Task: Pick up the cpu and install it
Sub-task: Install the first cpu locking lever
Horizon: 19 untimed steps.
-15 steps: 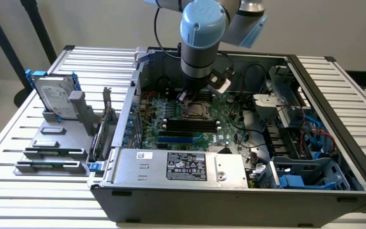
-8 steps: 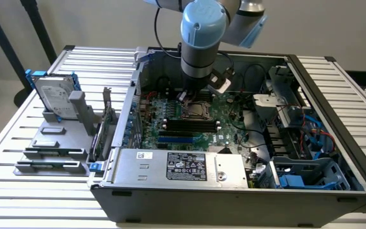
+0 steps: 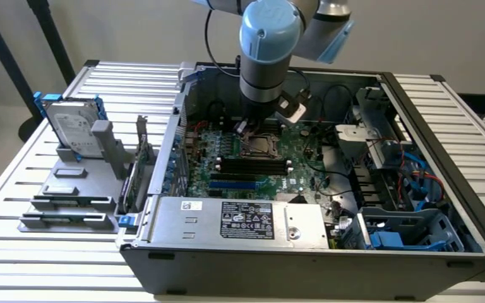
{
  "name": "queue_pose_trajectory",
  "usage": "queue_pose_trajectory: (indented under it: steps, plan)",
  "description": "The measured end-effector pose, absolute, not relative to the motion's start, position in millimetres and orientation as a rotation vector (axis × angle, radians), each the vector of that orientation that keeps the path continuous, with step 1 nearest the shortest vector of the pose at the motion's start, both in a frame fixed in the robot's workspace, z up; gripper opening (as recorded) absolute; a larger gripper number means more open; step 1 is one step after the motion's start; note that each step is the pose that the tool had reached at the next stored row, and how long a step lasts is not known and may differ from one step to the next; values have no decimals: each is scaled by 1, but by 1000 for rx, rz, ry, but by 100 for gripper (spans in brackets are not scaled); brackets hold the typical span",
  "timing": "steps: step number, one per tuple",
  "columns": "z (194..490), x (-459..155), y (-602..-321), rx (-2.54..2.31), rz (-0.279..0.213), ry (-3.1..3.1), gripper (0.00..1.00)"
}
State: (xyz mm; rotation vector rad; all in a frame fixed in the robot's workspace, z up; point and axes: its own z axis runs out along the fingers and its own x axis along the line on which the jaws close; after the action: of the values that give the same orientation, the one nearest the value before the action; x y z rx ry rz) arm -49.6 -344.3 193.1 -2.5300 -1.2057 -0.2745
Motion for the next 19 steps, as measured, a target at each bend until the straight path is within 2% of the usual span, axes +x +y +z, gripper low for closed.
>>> queue_pose_trajectory:
  steps: [19]
  plan:
    - [193, -51, -342, -2530, -270, -1204, 11]
